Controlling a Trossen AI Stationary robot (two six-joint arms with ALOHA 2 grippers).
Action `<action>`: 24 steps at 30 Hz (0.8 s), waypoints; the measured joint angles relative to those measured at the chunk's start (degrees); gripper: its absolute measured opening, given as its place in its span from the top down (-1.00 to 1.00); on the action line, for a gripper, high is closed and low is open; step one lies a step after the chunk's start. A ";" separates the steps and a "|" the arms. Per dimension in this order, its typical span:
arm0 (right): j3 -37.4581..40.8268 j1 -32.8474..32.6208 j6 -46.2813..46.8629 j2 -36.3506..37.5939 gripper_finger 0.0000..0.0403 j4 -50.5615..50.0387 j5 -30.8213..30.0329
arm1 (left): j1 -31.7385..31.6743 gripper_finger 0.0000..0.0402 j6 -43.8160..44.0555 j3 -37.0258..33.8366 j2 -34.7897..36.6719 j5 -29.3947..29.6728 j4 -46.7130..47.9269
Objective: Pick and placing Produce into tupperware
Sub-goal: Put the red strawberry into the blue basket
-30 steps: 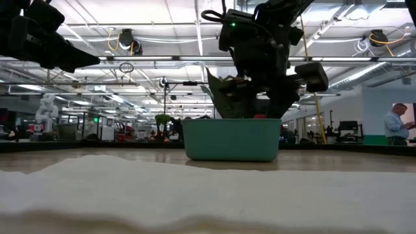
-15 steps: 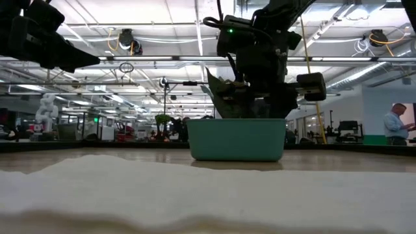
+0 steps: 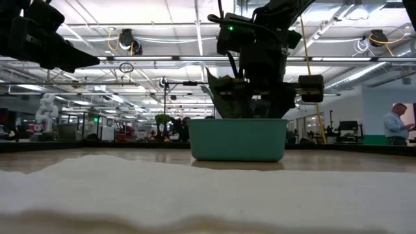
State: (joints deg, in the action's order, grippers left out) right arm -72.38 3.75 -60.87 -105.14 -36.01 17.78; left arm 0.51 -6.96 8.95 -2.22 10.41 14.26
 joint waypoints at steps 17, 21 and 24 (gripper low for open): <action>0.00 0.00 4.40 0.00 0.33 -0.25 0.30 | 0.00 0.87 -0.02 0.00 0.00 0.00 0.09; 0.00 0.00 4.67 0.00 0.33 -0.73 0.39 | 0.00 0.87 -0.02 0.00 0.00 0.00 0.09; 0.00 0.00 3.29 0.00 0.33 -0.34 0.41 | 0.00 0.87 -0.02 0.00 0.00 0.00 0.09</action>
State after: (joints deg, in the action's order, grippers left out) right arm -72.38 3.75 -57.58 -105.14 -36.35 18.19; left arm 0.51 -6.98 8.95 -2.22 10.41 14.35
